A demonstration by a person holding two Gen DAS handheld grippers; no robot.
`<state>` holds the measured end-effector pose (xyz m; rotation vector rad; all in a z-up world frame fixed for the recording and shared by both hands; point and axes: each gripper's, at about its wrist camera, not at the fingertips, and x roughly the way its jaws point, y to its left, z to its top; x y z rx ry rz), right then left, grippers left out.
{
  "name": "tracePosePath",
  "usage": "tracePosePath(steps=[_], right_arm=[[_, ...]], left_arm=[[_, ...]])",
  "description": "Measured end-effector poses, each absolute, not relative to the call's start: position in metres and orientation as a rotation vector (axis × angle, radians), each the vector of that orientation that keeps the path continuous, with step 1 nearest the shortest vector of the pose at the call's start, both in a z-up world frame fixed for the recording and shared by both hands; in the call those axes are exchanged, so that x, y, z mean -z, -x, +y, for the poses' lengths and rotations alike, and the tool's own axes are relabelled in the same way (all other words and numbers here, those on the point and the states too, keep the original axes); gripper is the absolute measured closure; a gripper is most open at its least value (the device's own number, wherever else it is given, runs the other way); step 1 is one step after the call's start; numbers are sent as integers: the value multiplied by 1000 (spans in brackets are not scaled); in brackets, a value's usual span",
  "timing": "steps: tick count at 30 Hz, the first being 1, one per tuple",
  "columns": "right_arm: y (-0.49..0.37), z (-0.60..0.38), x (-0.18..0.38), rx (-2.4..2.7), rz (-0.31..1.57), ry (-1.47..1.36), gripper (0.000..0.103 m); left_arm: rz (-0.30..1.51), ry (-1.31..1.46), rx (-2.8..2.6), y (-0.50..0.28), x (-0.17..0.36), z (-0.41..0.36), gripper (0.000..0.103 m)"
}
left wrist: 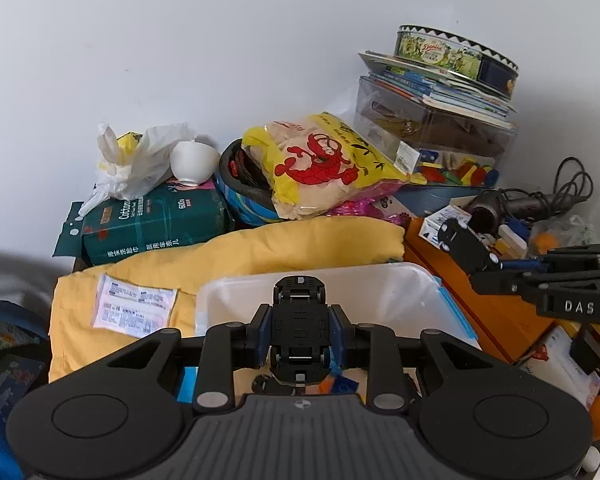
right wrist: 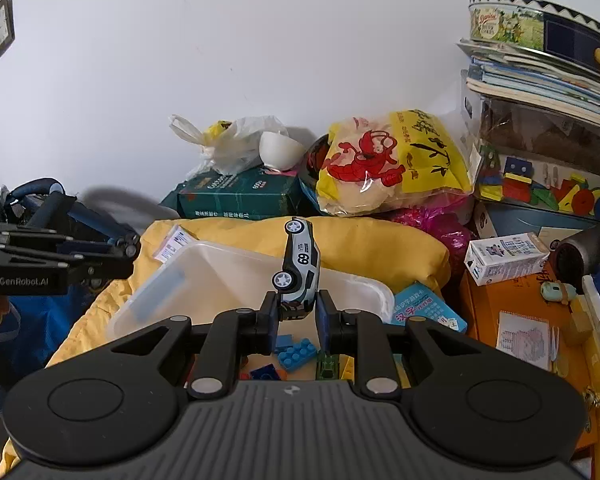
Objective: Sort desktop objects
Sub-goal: 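Carry the black car into the bin and open the left gripper, then move both open grippers back to the beige tank and blue disc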
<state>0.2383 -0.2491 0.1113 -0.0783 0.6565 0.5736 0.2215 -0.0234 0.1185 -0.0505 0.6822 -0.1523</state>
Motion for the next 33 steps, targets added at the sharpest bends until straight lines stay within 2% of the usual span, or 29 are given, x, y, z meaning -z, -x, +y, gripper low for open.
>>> tracePosePath(steps=[7, 8, 9, 10, 11, 12, 18, 23, 28, 33], right_arm=[[-256, -239, -100, -571, 717, 112, 80], [-259, -237, -98, -566, 728, 113, 80], [-260, -236, -97, -549, 734, 118, 74], [-262, -236, -97, -531, 730, 121, 61], [-263, -236, -97, -519, 727, 122, 54], [-262, -237, -97, -513, 718, 119, 48], [-242, -248, -92, -547, 707, 87, 48], [-200, -254, -83, -605, 676, 73, 48], [-156, -243, -51, -663, 689, 113, 48], [-144, -218, -9, -674, 761, 185, 50]], left_arm=[[721, 50, 144, -243, -115, -29, 70], [730, 51, 140, -245, -114, -29, 65], [733, 50, 126, -246, -112, -30, 60], [728, 48, 104, -246, -110, -29, 49], [722, 47, 88, -245, -108, -27, 43], [716, 46, 78, -243, -106, -26, 43], [690, 56, 99, -196, -80, -8, 43], [737, 16, 120, -143, -27, -1, 43], [849, -4, 79, -119, 31, 3, 43], [886, 12, 42, -123, 58, 7, 43]])
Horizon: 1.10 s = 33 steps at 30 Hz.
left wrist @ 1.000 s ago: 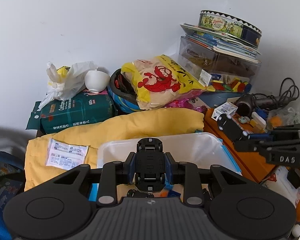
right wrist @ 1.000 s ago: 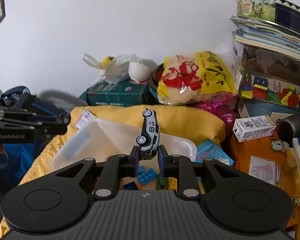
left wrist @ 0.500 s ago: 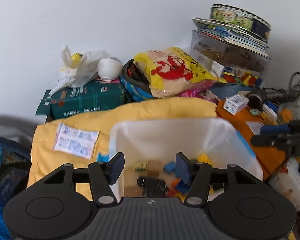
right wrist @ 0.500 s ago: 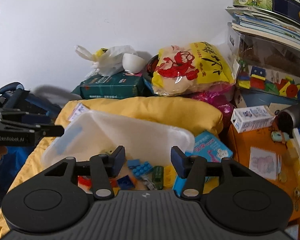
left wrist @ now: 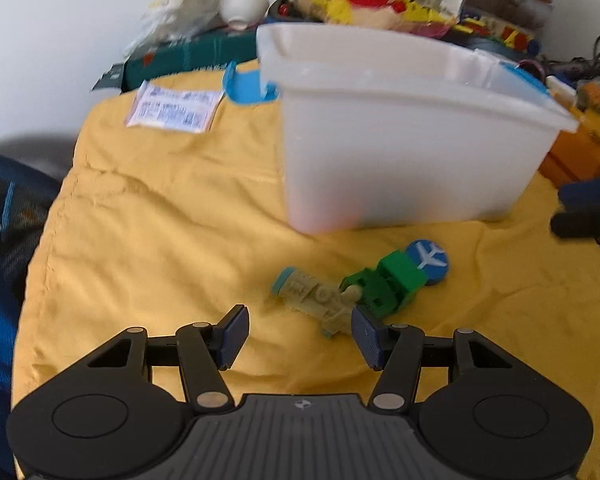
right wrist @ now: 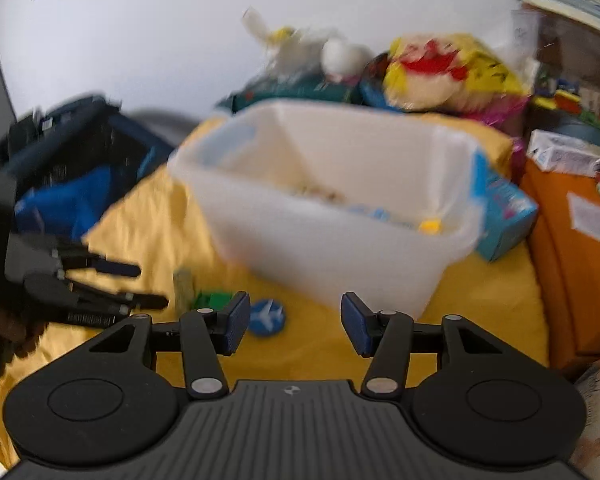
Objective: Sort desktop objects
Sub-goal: 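Move both open grippers back to the beige tank and blue disc, then grasp the beige toy tank with left while right grasps blue airplane disc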
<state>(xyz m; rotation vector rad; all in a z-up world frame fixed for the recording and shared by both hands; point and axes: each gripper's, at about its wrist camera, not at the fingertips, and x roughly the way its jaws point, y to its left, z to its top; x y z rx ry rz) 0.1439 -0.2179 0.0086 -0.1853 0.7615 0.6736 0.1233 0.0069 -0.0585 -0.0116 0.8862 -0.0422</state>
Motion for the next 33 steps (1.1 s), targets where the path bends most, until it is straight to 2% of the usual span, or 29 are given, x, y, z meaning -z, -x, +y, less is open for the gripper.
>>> tracePosePath(steps=[12, 19, 22, 24, 25, 33], right_arm=[[-160, -174, 48, -624, 848, 290, 50], [-165, -150, 69, -662, 858, 369, 50], [-166, -140, 75, -681, 852, 401, 50], [-168, -134, 79, -691, 854, 412, 52], [-169, -133, 79, -695, 855, 410, 61], [-160, -162, 60, -752, 838, 327, 61]], left_arm=[[927, 74, 29, -155, 79, 3, 43], [931, 13, 51, -160, 85, -1, 43], [922, -6, 66, -159, 85, 0, 49], [917, -17, 79, -158, 85, 0, 49], [914, -19, 83, -154, 84, -2, 49], [848, -8, 145, -123, 63, 8, 49]])
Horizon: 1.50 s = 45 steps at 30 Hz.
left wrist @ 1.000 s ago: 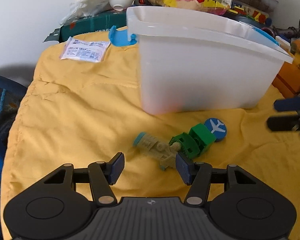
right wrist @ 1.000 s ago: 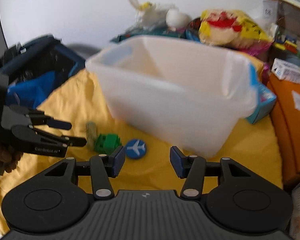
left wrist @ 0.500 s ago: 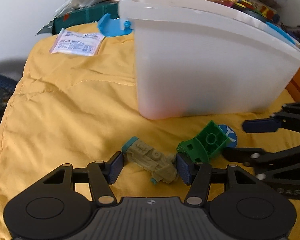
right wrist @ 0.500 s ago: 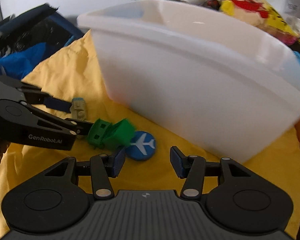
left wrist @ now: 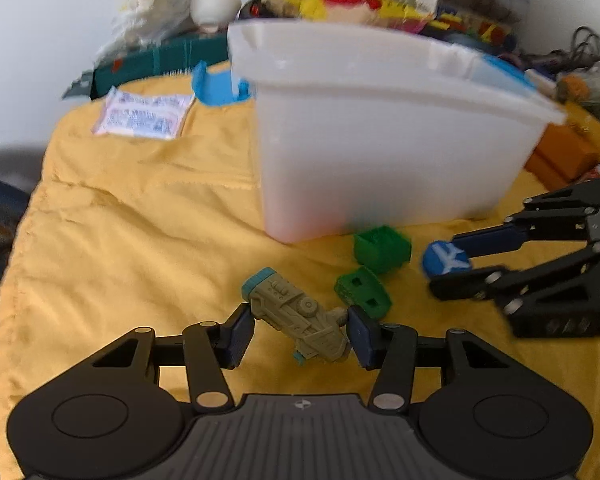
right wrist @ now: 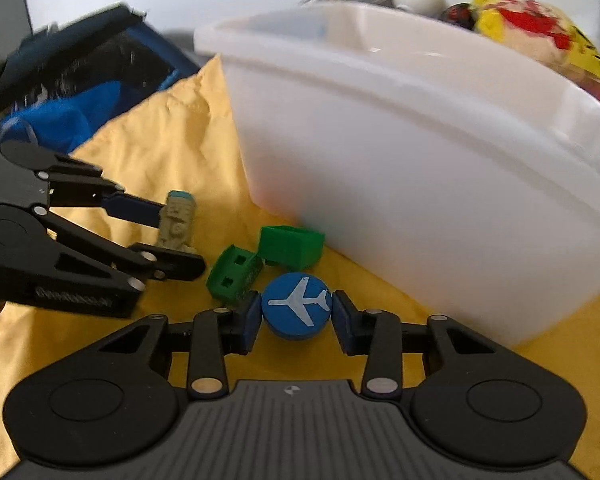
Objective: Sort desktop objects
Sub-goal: 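Grasp the beige toy tank with left while right grasps blue airplane disc, then carry the tank and blue disc over the bin and release both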
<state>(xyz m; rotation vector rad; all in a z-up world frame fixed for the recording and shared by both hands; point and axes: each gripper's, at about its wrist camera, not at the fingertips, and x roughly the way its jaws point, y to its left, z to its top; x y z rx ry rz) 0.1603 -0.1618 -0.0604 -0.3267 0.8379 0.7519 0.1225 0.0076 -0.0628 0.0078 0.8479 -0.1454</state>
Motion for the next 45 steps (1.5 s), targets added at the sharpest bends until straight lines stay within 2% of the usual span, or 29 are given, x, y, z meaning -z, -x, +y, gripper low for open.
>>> tracePosePath(steps=[8, 13, 22, 30, 42, 44, 45], right_arm=[[-135, -217, 3, -754, 755, 194, 61], [-143, -237, -48, -707, 660, 109, 61], [-191, -257, -108, -587, 579, 20, 61], [-237, -245, -121, -543, 623, 16, 61], [-264, -231, -97, -512, 725, 86, 61], [-267, -230, -94, -506, 738, 89, 57], [-269, -230, -93, -499, 739, 95, 42]], left_arm=[[763, 39, 214, -100, 4, 6, 49], [677, 124, 226, -122, -48, 2, 49], [565, 96, 228, -171, -117, -11, 49], [650, 128, 184, -229, -123, -17, 49], [684, 85, 135, -248, -107, -16, 48], [691, 72, 110, -250, -104, -17, 46], [695, 67, 100, -250, -103, -16, 44]])
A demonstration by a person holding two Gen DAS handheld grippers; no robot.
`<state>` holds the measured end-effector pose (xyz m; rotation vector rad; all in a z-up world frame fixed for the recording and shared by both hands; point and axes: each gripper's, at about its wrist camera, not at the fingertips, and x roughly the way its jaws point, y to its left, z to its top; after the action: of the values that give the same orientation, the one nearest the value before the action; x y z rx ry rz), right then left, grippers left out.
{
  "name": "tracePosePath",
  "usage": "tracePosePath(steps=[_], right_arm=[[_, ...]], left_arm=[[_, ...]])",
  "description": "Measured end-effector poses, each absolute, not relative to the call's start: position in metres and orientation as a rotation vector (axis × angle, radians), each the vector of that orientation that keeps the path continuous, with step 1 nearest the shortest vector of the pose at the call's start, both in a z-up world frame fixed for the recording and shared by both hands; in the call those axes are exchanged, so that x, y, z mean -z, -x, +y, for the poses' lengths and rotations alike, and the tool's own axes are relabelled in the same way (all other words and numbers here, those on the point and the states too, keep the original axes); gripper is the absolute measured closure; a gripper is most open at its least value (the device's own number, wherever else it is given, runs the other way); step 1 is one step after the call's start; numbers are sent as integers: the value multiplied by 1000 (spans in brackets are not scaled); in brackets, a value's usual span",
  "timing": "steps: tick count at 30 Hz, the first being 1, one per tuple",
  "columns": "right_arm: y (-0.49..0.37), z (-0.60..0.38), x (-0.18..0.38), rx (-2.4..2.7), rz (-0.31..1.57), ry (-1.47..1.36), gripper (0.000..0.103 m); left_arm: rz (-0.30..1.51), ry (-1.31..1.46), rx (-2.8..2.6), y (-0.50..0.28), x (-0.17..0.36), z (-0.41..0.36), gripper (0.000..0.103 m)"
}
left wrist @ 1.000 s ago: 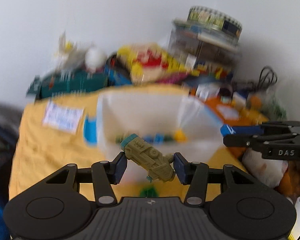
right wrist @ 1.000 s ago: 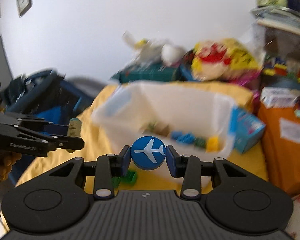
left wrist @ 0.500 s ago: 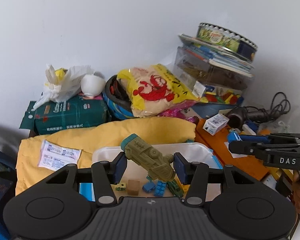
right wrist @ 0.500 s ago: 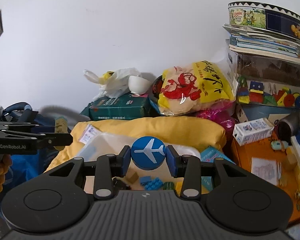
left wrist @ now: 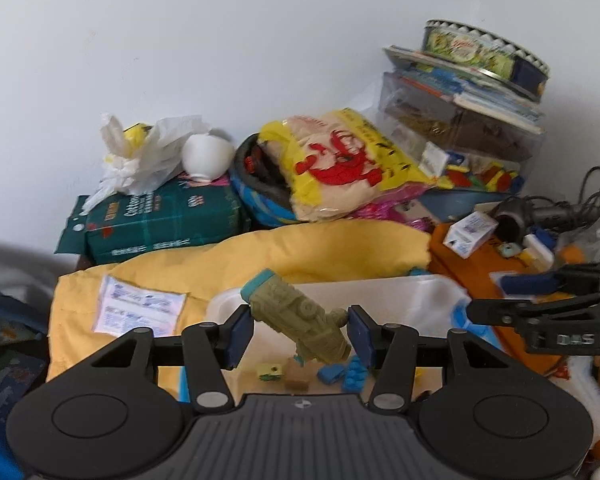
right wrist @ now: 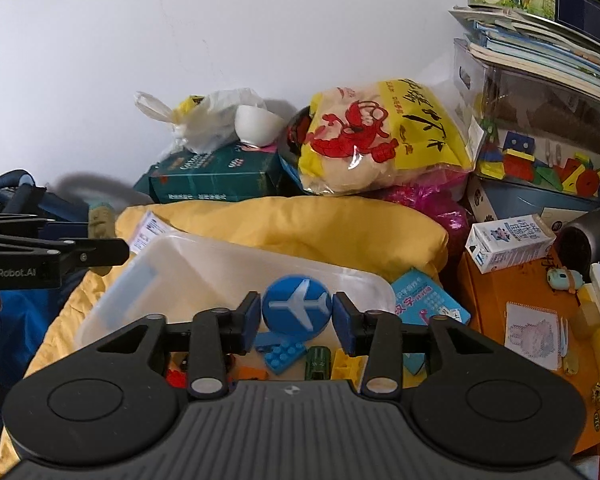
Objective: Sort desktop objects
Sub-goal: 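Carry the tank and blue disc over the bin and release both, then move both open grippers back to the two green blocks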
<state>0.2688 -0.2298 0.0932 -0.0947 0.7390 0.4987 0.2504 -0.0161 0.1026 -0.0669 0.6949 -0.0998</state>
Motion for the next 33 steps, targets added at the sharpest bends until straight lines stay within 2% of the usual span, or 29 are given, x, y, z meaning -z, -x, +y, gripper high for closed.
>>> tracePosePath(steps=[1, 2, 7, 12, 17, 24, 28, 30, 33], right_arm=[[-269, -229, -93, -490, 735, 101, 29], [-269, -230, -92, -486, 726, 106, 27], [-266, -234, -87, -508, 728, 96, 27], [-239, -243, -82, -548, 712, 64, 27], [-190, -251, -70, -613, 689, 55, 27], [-142, -245, -30, -626, 738, 111, 26], [-135, -241, -19, -624, 769, 136, 26], [-131, -240, -16, -628, 774, 152, 26], [-130, -236, -12, -631, 784, 166, 26]], left_arm=[[696, 62, 94, -250, -101, -15, 41], [696, 58, 94, -249, -99, -14, 41], [693, 56, 113, -231, -92, -8, 41], [656, 50, 207, -172, -74, -10, 41], [773, 51, 237, -121, -13, -17, 41], [920, 17, 145, -140, 64, -28, 42], [916, -10, 134, -155, 77, -35, 49], [928, -17, 147, -160, 80, -36, 67], [922, -6, 158, -162, 79, -32, 77]])
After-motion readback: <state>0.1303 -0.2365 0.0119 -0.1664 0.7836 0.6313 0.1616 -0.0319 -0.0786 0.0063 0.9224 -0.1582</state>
